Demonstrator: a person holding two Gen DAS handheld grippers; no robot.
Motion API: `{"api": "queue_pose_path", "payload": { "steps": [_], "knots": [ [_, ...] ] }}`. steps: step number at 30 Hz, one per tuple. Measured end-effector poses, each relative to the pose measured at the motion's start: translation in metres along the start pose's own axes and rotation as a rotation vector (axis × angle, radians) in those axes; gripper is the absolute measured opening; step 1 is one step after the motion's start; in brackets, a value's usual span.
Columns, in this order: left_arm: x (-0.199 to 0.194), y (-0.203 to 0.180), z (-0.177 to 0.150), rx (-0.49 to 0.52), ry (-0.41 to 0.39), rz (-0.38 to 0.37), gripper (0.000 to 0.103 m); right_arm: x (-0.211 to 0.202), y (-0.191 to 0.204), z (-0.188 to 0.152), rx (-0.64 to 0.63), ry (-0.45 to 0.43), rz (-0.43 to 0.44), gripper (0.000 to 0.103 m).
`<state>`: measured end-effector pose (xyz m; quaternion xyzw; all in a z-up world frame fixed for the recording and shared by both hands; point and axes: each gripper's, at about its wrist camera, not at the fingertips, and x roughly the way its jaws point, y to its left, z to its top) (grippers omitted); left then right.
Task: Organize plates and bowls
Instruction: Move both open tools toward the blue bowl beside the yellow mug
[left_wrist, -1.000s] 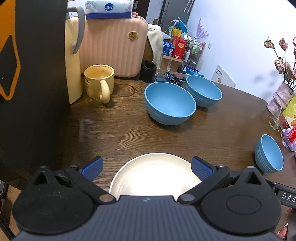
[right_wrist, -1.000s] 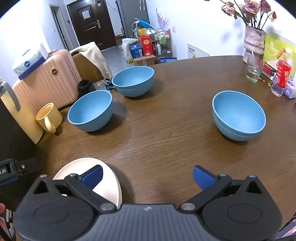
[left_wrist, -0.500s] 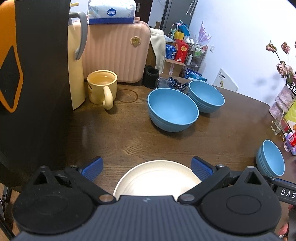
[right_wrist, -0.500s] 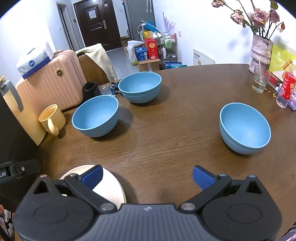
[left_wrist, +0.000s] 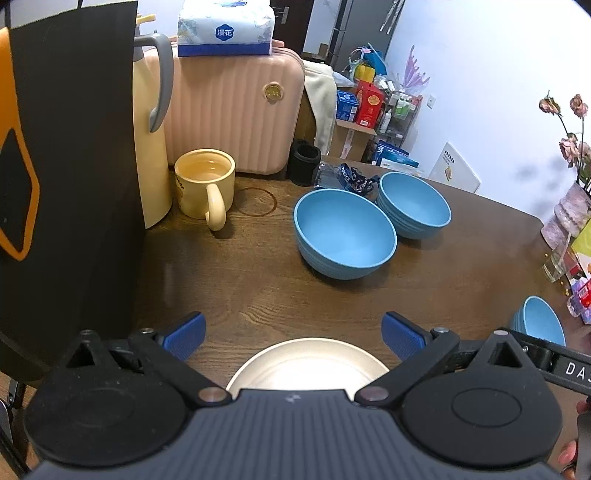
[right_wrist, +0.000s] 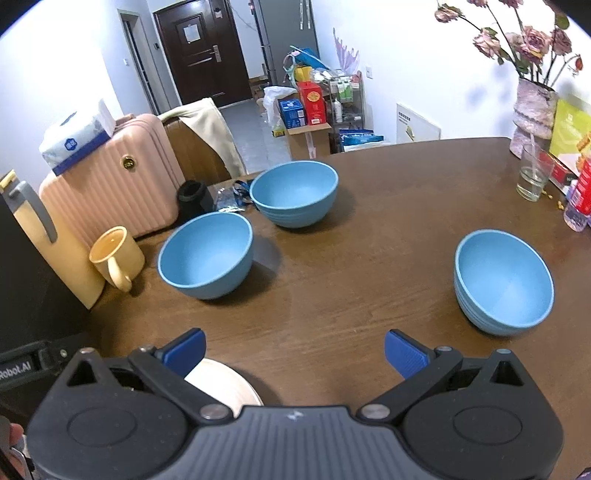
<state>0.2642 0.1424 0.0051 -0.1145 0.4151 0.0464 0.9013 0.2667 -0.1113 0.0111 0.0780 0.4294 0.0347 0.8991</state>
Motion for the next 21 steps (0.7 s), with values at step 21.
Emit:
{"api": "queue_pose_path", "payload": {
  "steps": [21],
  "knots": [
    [0.006,-0.019,0.054,-0.057,0.002,0.072,0.103,0.021,0.013,0.066,-0.021,0.026,0.033,0.103]
  ]
}}
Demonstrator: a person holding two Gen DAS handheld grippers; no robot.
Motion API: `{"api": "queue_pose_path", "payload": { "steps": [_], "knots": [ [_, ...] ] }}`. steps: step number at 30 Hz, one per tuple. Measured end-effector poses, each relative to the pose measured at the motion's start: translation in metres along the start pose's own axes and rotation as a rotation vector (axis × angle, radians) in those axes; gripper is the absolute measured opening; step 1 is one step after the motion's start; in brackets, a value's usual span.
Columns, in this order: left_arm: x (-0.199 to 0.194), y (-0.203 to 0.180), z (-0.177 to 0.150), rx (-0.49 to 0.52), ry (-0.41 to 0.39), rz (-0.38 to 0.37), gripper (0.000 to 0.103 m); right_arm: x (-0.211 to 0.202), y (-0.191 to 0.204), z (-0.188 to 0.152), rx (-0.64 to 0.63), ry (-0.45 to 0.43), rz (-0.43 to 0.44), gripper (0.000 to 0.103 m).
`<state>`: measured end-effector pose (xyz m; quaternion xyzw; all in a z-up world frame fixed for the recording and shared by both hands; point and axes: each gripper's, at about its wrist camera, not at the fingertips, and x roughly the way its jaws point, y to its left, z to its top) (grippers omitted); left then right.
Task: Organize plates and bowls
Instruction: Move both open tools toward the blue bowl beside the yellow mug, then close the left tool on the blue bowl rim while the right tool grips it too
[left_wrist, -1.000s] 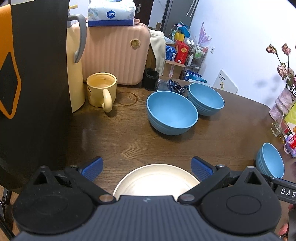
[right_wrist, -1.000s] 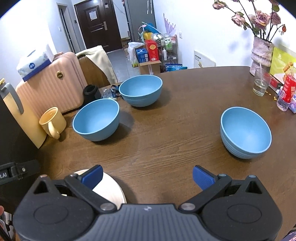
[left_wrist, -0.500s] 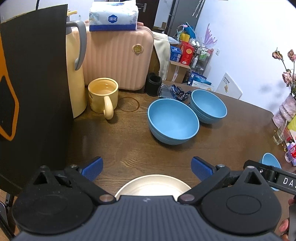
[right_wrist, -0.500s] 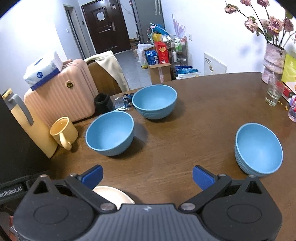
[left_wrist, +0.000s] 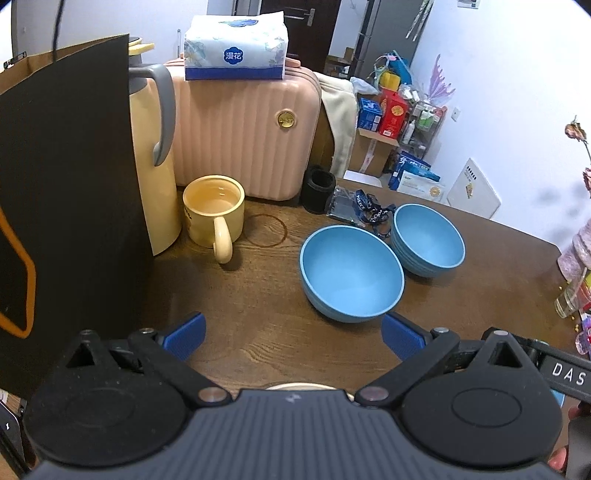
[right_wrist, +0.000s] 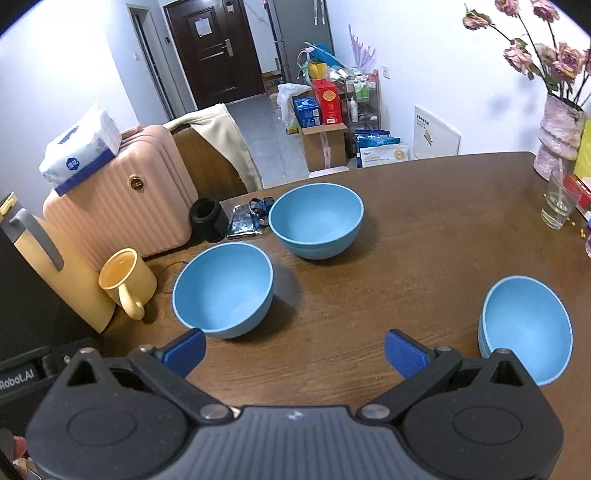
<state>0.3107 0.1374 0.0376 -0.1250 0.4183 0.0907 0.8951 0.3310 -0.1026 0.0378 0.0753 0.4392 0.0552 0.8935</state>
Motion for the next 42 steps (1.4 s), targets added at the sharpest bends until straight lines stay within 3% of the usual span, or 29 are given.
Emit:
{"api": "queue_pose_path", "payload": {
  "steps": [16,27,32,37,42],
  "knots": [
    [0.020,-0.027,0.047,-0.011,-0.010,0.038,0.103,0.021,0.001,0.046,-0.033,0.005,0.030,0.103],
    [0.054,-0.028,0.092,-0.051,0.026,0.095,0.103,0.065,0.016,0.072,-0.096,0.066,0.048,0.103],
    [0.074,-0.030,0.115,-0.056,0.029,0.137,0.103,0.085,0.022,0.092,-0.092,0.085,0.017,0.103],
    [0.106,-0.031,0.119,-0.032,0.073,0.181,0.103,0.115,0.027,0.091,-0.075,0.140,0.007,0.103],
    [0.132,-0.029,0.113,-0.038,0.121,0.177,0.103,0.139,0.026,0.082,-0.068,0.193,-0.015,0.103]
  ]
}}
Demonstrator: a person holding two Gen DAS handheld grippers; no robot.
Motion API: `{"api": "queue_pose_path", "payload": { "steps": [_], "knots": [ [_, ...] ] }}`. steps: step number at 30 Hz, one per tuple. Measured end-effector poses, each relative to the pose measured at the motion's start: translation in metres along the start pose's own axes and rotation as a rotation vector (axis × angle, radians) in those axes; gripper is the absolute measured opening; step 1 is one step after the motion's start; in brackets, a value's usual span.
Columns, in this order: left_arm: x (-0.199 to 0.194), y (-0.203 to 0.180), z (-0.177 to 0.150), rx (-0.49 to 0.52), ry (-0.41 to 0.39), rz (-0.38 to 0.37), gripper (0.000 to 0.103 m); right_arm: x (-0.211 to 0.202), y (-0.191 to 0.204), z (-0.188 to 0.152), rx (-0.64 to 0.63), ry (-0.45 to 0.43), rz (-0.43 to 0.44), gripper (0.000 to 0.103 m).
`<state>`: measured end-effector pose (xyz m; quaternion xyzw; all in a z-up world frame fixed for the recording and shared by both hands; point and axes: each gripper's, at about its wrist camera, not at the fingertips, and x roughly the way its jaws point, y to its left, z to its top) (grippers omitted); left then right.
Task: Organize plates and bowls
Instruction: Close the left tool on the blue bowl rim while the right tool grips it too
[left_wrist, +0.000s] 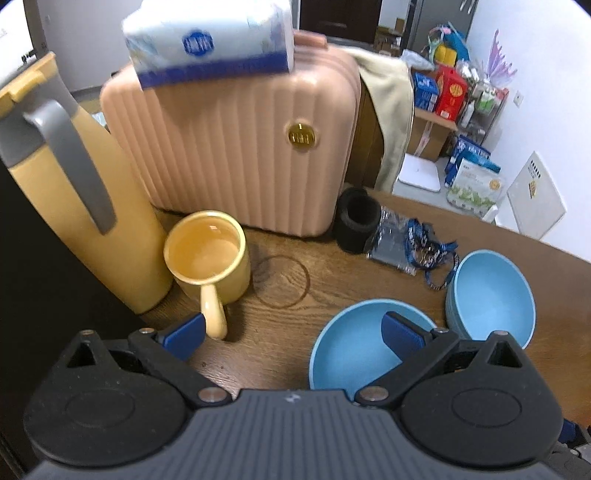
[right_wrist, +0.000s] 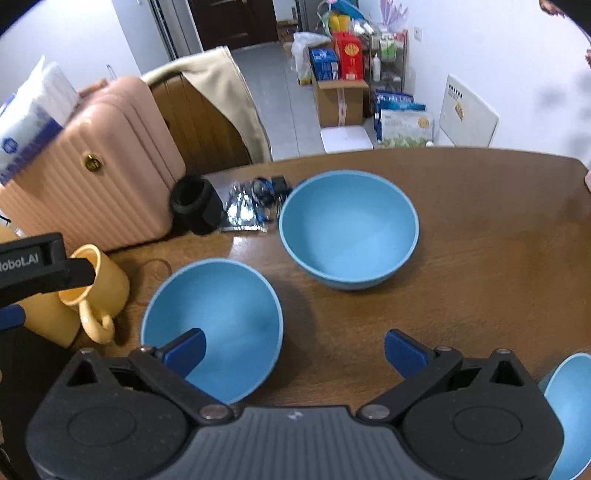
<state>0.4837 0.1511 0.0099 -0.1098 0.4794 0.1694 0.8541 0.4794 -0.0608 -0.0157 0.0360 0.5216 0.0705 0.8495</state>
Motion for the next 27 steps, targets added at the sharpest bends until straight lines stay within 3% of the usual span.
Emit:
{"api": "queue_pose_path", "payload": {
  "steps": [27],
  "knots": [
    [0.066,-0.005,-0.010,-0.014,0.092,-0.045,0.103,0.067,-0.018,0.002,0.067,0.086,-0.012,0.102]
  ]
}}
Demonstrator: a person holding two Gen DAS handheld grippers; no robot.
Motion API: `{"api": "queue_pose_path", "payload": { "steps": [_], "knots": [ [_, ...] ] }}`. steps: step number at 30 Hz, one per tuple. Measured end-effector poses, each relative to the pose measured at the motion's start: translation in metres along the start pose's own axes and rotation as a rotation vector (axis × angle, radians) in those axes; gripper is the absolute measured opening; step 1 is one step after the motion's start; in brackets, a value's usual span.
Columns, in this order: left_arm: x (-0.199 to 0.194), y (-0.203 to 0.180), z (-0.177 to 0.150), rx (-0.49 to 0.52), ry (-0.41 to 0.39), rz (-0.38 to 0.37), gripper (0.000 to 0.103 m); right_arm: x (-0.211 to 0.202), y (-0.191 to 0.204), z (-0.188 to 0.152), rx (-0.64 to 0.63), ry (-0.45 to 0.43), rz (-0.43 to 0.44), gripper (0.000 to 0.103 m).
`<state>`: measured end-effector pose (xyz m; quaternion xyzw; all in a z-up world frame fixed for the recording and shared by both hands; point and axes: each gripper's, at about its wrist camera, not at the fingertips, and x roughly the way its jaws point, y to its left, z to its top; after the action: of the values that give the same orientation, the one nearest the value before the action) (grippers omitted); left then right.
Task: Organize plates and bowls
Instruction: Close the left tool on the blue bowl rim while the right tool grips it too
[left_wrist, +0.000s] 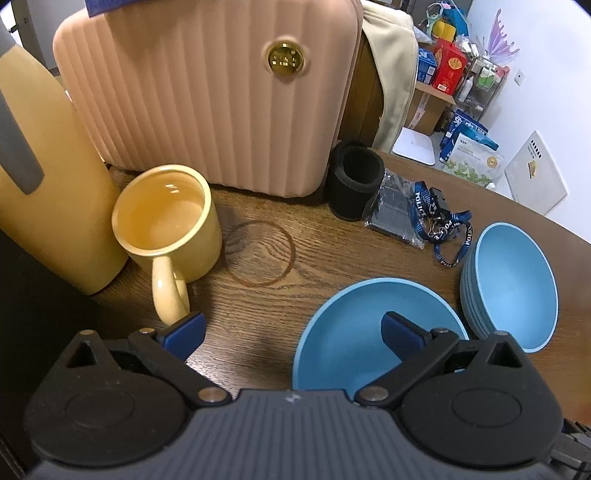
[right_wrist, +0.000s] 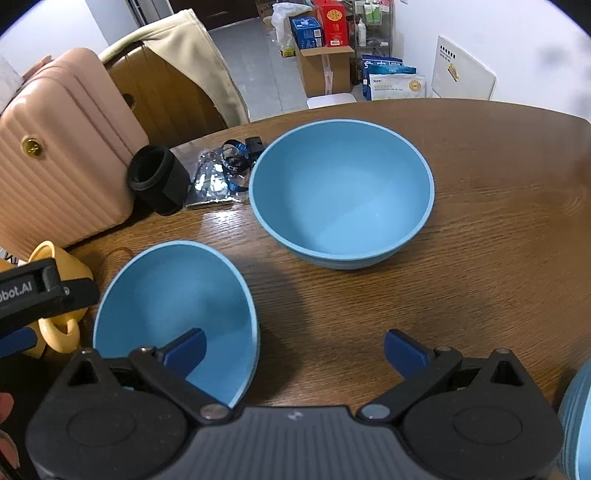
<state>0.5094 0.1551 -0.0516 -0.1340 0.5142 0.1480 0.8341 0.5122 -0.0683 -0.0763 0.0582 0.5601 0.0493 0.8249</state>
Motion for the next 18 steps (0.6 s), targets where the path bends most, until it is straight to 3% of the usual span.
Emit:
{"api": "queue_pose_path", "payload": {
  "steps": [11,14,18],
  "knots": [
    [0.024,0.003,-0.003,-0.010,0.042,-0.021,0.101,0.019,0.006,0.000,-0.013,0.023,0.012,0.083],
    [0.030,0.002,-0.006,-0.010,0.048,-0.017,0.091,0.023,0.009,-0.001,-0.020,0.027,0.021,0.073],
    [0.037,0.002,-0.010,-0.013,0.072,-0.032,0.066,0.028,0.011,-0.002,-0.017,0.037,0.023,0.056]
  ]
}}
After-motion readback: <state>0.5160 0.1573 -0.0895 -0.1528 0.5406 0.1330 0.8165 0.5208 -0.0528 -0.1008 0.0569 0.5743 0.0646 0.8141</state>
